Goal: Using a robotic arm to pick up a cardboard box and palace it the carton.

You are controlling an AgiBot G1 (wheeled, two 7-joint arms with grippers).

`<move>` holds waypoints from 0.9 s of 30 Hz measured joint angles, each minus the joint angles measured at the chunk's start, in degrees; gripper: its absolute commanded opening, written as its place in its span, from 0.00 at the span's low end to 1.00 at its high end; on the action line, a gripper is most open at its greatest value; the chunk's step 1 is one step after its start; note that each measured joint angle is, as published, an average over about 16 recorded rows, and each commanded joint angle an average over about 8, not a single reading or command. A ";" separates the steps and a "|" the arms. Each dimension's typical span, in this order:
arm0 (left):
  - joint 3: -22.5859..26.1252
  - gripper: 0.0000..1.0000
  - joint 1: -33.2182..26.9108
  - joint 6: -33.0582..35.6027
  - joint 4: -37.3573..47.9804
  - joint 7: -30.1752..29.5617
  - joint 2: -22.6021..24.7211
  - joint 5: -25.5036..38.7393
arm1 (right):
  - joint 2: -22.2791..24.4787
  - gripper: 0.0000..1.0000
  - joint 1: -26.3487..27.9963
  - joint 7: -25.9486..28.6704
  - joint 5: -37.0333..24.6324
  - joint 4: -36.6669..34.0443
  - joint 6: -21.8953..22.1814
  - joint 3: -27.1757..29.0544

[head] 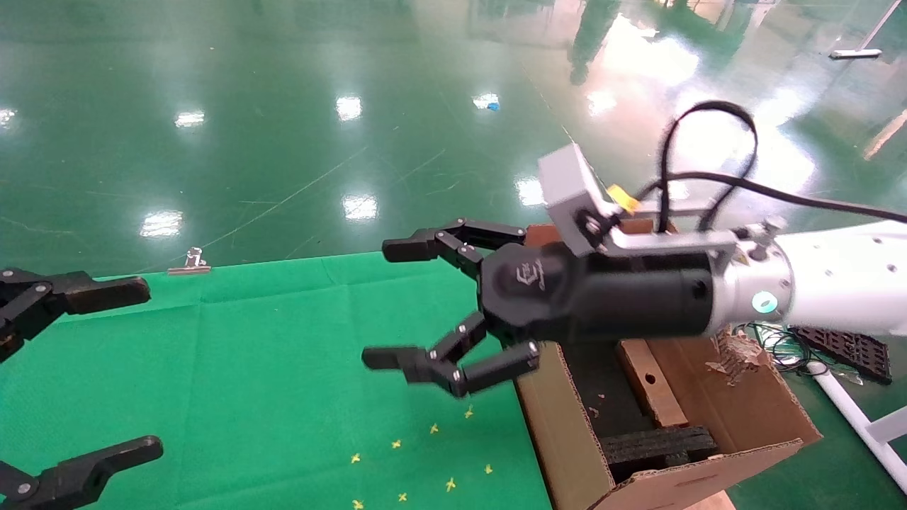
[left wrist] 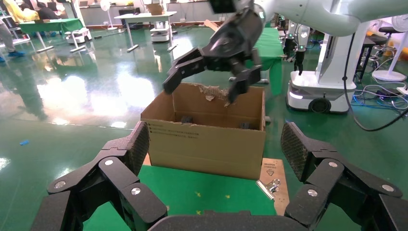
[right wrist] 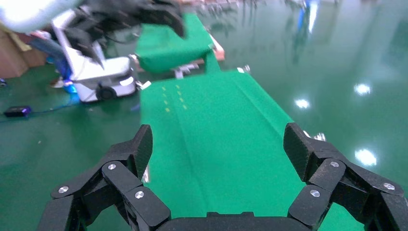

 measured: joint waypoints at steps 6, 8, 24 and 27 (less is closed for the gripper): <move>0.01 1.00 0.00 -0.01 0.00 0.01 -0.01 -0.01 | 0.61 1.00 -6.38 -3.47 3.35 4.75 -1.33 6.49; 0.02 1.00 0.00 -0.02 0.01 0.01 -0.01 -0.02 | 0.77 1.00 -7.94 -4.27 4.18 5.91 -1.66 8.08; 0.02 1.00 0.01 -0.03 0.02 0.02 -0.02 -0.03 | 1.02 1.00 -10.03 -5.36 5.38 7.45 -2.14 10.22; 0.02 1.00 0.01 -0.03 0.02 0.02 -0.02 -0.03 | 0.99 1.00 -9.76 -5.27 5.23 7.26 -2.08 9.96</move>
